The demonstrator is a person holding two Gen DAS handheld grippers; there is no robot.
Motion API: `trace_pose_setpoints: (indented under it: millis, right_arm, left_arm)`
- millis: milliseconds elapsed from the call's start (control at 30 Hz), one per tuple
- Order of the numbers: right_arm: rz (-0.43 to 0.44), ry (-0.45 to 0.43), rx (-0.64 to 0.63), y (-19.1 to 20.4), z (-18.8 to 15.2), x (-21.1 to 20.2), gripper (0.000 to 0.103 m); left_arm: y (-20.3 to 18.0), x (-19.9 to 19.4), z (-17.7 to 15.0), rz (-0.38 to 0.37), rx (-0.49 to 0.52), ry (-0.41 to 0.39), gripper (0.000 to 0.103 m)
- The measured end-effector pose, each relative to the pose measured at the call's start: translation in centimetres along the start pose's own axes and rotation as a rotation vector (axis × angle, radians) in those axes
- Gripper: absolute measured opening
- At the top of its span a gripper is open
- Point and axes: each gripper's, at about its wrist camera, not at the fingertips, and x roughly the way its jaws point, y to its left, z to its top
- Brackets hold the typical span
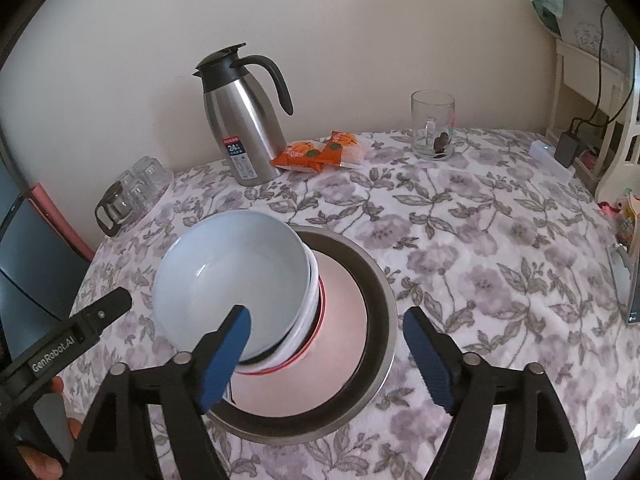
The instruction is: Organize plates and bowls
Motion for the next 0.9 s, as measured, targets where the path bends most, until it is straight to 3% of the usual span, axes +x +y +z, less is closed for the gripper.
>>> trace_pose_setpoints:
  millis: [133, 700, 900]
  right_arm:
    - [-0.001, -0.017, -0.006, -0.1, -0.8, -0.6, 0.103]
    - [-0.046, 0.007, -0.037, -0.3, -4.4, -1.3, 0.103]
    - [-0.054, 0.014, -0.05, 0.0, -5.3, -1.6, 0.103]
  left_arm:
    - [1.1, 0.0, -1.0, 0.009, -0.006, 0.011, 0.091]
    - [1.7, -1.2, -4.5, 0.024, 0.041, 0.043, 0.092]
    - [1.0, -1.3, -5.3, 0.082, 0.101, 0.057, 0.092]
